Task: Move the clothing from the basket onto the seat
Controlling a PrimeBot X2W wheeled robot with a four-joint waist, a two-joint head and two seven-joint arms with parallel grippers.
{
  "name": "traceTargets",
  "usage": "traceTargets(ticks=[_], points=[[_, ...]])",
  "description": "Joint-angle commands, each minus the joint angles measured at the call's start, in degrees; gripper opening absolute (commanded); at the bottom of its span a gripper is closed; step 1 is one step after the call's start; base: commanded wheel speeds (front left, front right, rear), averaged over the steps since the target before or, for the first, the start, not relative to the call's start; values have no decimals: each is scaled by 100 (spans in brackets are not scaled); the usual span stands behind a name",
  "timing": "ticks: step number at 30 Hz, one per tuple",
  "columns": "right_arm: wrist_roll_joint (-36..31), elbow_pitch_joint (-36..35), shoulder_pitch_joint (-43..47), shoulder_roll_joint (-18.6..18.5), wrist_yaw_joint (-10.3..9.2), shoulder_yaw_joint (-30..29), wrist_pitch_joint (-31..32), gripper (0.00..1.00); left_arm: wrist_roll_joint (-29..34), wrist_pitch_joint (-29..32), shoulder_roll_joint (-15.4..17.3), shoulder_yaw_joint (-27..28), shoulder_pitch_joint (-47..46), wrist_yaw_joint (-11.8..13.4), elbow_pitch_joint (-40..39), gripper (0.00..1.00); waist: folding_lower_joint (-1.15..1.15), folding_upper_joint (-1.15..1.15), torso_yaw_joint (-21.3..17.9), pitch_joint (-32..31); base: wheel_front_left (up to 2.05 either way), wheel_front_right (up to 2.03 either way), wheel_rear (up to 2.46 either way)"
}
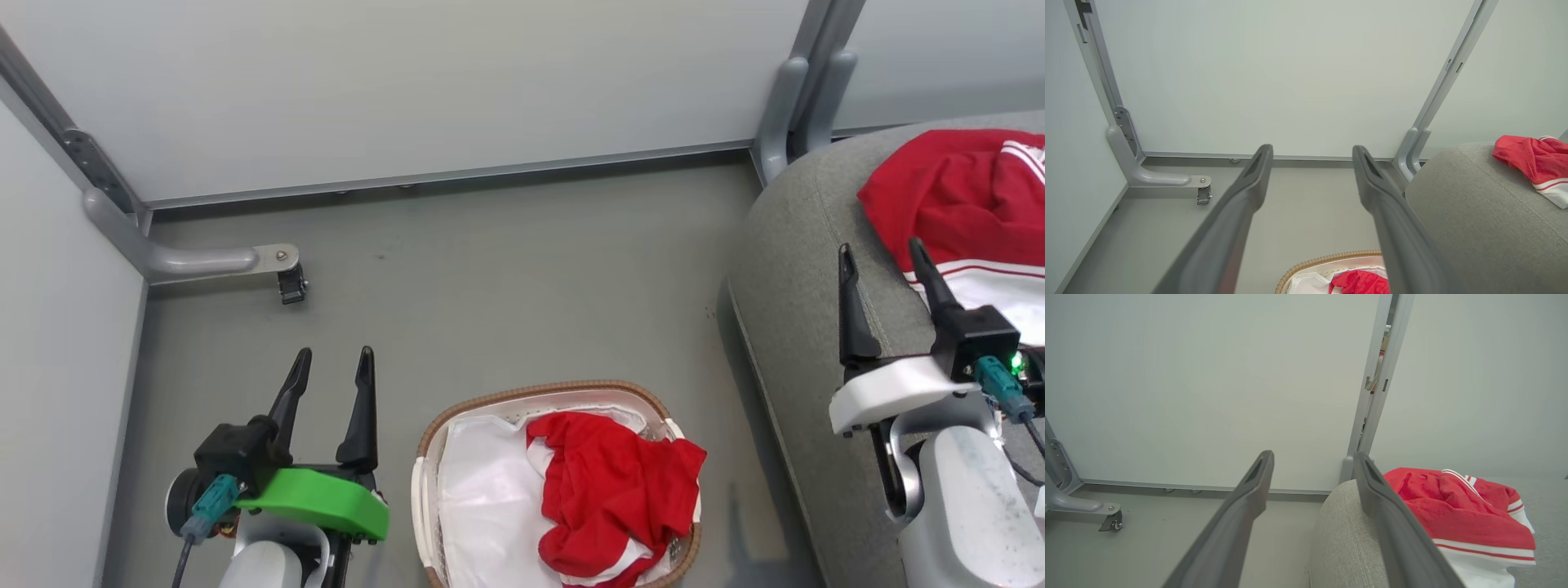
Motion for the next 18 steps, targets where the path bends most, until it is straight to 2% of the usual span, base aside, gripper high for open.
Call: traceTargets(ticks=[1,12,18], points=[[54,-73,175,8,-8,61,-28,100,19,-3,-10,80,149,-18,-37,100,1,16,196,-187,0,0,0],[745,-156,977,43,-8,454,-28,100,-54,-3,-16,389,706,-19,-159,100,1,16,277,-377,0,0,0],[805,-147,1155,46,-8,558,-28,100,-3,-3,-16,437,751,-19,-187,100,1,16,272,-421,0,0,0]])
